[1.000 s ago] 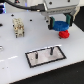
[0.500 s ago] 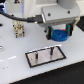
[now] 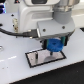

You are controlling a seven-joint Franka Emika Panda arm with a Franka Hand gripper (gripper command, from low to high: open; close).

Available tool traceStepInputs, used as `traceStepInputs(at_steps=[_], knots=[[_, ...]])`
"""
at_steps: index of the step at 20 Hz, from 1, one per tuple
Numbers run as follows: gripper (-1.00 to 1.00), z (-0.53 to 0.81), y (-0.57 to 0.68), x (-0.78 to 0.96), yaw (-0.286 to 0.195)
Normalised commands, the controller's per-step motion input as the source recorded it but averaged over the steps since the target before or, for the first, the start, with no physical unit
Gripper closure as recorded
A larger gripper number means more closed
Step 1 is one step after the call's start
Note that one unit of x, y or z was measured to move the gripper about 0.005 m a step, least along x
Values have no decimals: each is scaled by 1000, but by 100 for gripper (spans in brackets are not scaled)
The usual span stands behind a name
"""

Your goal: Insert the blue gear onto the right peg, followed by the red gear

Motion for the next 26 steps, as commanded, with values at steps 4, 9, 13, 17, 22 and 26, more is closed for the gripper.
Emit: traceStepInputs(at_steps=[4,9,13,17,22,26], knots=[[100,-107,-55,223,0],[100,-169,6,209,0],[100,-220,46,173,0],[100,-214,48,203,0],[100,-159,49,158,0],[100,-62,63,63,0]])
